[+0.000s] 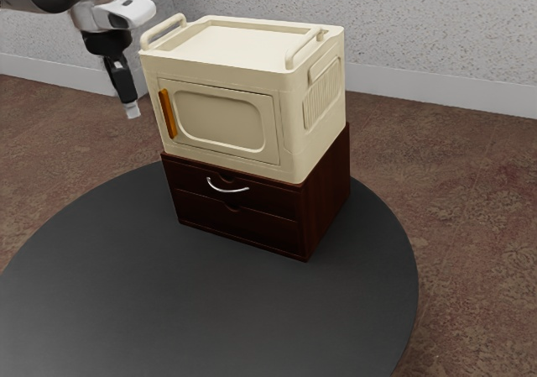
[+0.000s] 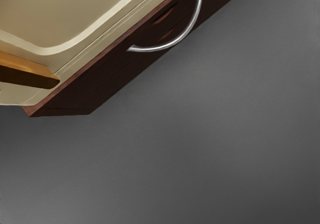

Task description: Pull the drawer handle with one arm to open the drawer

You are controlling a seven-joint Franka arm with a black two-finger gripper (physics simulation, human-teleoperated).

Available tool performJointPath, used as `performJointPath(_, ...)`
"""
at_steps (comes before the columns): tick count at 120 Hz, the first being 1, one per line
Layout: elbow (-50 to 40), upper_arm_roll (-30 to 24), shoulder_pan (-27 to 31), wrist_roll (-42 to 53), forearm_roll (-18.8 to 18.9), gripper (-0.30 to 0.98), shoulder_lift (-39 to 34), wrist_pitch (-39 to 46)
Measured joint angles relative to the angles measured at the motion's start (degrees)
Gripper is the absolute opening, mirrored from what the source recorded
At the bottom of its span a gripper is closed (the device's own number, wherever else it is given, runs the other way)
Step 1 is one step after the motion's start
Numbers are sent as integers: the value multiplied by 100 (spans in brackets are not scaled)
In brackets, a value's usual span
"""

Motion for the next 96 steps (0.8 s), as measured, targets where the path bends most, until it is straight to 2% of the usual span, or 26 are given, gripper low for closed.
performJointPath(36,-104,-13,-158,523,-41,69,-23,106)
performJointPath(51,-1054,-37,-326,833,-44,69,-665,204)
performJointPath(67,-1930,-48,-500,1336,-55,69,-878,814)
performJointPath(96,-2444,-45,-727,2392,-102,67,-630,2094)
